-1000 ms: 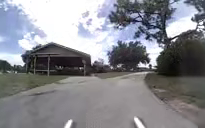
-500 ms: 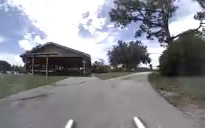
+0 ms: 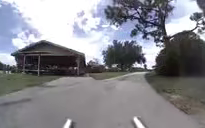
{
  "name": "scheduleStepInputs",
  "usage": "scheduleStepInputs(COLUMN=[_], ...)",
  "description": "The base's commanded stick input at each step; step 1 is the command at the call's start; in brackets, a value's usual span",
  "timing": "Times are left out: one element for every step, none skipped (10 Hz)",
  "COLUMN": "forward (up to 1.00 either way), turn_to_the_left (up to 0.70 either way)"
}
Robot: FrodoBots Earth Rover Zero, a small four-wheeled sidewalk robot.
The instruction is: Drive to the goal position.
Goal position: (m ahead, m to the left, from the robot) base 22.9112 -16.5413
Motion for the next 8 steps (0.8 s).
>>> scheduleStepInputs(forward=[0.7,0.7,0.7,0.7,0.7,0.7,0.7,0.7], turn_to_the_left=[0.0,0.0,0.0,0.0,0.0,-0.07,-0.24,-0.35])
